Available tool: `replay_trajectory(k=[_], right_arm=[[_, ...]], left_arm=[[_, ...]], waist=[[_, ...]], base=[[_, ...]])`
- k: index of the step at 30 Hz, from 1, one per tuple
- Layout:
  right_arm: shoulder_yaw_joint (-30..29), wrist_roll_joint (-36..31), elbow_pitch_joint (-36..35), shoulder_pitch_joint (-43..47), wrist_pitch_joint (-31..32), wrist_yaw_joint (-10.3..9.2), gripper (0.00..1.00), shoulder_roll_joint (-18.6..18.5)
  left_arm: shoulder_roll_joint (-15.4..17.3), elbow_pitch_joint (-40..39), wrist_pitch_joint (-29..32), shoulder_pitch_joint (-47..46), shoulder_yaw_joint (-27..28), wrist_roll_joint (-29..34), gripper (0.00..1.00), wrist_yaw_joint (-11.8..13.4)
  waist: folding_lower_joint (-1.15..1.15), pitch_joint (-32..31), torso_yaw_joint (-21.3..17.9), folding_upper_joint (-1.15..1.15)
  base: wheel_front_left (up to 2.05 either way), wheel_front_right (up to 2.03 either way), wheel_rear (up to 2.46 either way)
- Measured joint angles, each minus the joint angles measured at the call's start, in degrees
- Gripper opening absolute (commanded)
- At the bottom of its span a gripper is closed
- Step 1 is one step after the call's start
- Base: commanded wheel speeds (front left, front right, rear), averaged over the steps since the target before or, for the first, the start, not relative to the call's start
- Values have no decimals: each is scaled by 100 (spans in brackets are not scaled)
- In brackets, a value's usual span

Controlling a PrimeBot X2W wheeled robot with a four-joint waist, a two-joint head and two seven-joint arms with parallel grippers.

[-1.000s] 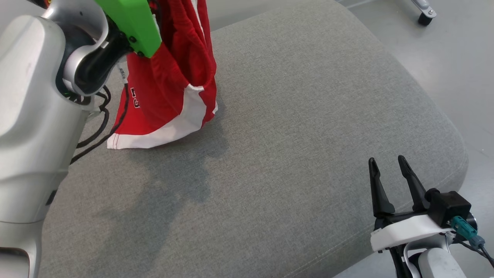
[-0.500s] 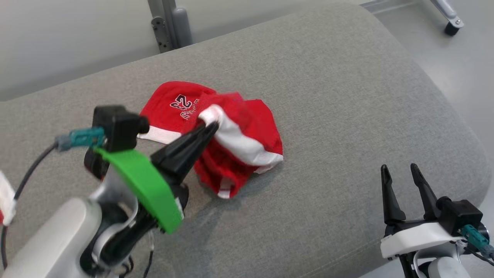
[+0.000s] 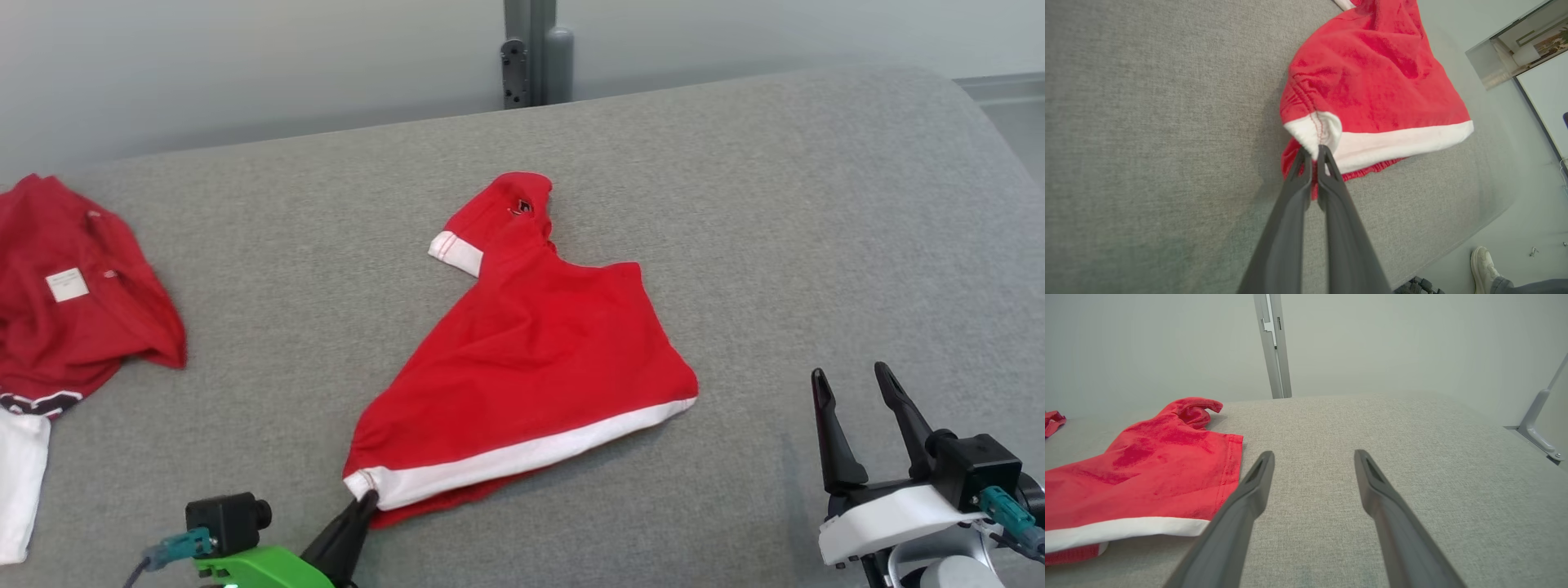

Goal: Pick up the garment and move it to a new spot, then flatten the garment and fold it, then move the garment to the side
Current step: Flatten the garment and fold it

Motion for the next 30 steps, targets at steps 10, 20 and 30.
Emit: replay_trajectory(k=[10,20,30], right_arm=[[81,-10,33,90,0,0,100,-144],[118,-7,60,159,0,0,100,-125],[78,2,51,160,0,0,100,-120]], left_arm=[[-602,832,-296,-64,-229,-209,0,-698],[-673,1252,-716,-72,-129,-316,4,-881],[-701,1762,-1076,-203,-55,-159,100,-872]], waist=[[0,-198,762,0],[0,-314,870,0],[0,-295,725,0]], base=[[0,0,0],[0,0,0],[0,0,0]])
